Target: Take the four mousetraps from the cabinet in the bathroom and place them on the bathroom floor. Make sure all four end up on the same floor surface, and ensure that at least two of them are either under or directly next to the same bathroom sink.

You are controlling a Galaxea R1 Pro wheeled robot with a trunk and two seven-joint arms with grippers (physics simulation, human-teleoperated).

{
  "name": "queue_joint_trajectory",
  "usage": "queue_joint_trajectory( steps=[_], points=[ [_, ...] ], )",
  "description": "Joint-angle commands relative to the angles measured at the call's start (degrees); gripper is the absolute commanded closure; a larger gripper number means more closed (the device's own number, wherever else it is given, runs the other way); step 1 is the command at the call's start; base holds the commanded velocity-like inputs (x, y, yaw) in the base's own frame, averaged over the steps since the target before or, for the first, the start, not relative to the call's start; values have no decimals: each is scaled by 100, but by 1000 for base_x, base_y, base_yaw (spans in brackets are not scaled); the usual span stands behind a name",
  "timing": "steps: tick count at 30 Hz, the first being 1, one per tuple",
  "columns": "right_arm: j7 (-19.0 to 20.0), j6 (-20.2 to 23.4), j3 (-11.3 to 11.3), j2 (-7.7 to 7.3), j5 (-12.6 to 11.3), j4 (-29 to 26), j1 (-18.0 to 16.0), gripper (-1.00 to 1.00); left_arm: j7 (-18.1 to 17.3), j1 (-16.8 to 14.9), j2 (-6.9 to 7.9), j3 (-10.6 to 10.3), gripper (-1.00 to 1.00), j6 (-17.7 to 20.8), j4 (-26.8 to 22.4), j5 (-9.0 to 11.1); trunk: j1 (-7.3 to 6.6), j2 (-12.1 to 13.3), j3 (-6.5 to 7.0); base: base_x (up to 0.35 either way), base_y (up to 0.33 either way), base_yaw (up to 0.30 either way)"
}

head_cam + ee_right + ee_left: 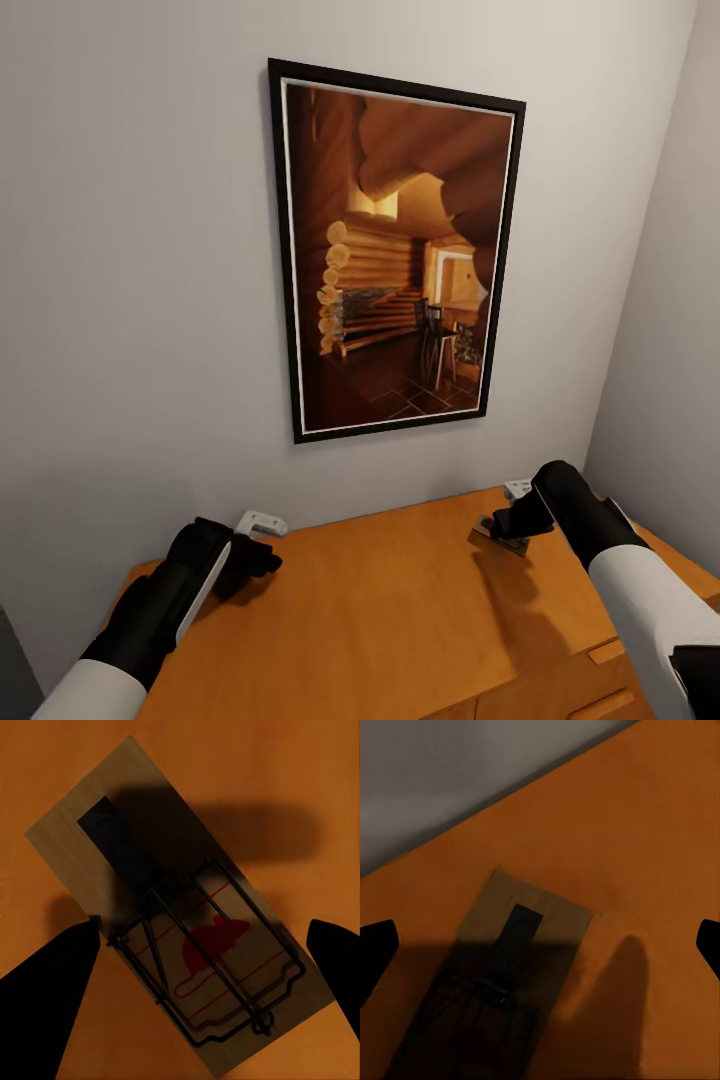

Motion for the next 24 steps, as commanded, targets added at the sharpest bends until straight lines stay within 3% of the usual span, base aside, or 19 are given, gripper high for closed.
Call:
queue_joint_trajectory(
  steps=[1, 16, 24],
  points=[
    [46, 12, 20, -3, 58, -2, -5, 100, -23, -5, 7, -11, -100, 19, -10, -23, 1, -7, -9, 0, 73, 0],
    [0, 12, 21, 1, 55, 13, -5, 100, -13, -5, -2, -5, -100, 12, 14, -7, 1, -7, -9, 0, 14, 0],
    [-1, 12, 22, 3, 58, 16, -5, 100, -21, -5, 63, 14, -100, -8, 123, 17, 1, -7, -9, 0, 0, 0]
  ],
)
